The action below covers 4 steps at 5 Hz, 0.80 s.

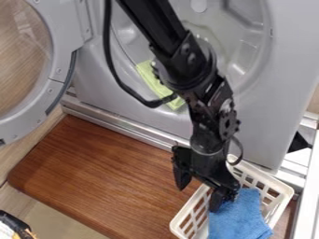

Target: Moving the white basket to left side of the table

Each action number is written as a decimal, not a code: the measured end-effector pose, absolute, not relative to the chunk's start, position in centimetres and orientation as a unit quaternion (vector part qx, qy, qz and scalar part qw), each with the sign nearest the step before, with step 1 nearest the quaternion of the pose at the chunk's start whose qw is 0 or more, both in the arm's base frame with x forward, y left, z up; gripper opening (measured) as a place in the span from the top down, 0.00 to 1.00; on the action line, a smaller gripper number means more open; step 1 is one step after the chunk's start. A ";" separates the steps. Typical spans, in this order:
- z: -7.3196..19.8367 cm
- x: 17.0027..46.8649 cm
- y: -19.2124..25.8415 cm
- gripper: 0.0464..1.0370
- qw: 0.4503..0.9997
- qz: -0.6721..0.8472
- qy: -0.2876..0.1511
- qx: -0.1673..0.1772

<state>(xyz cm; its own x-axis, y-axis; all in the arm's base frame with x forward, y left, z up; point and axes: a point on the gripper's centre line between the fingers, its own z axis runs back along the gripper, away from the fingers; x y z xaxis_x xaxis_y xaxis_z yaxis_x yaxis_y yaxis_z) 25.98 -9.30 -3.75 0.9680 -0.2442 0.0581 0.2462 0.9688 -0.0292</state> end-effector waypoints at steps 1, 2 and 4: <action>-4.2 26.0 -9.9 0.39 0.990 -0.133 -0.030 -0.036; -4.1 26.4 -10.2 0.70 0.986 -0.144 -0.038 -0.076; -4.1 25.9 -10.0 0.94 0.988 -0.137 -0.021 -0.063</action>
<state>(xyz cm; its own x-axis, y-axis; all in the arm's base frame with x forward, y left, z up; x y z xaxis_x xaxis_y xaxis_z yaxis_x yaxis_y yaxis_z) 25.91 -10.04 -4.11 0.9618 -0.2675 0.0580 0.2728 0.9546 -0.1196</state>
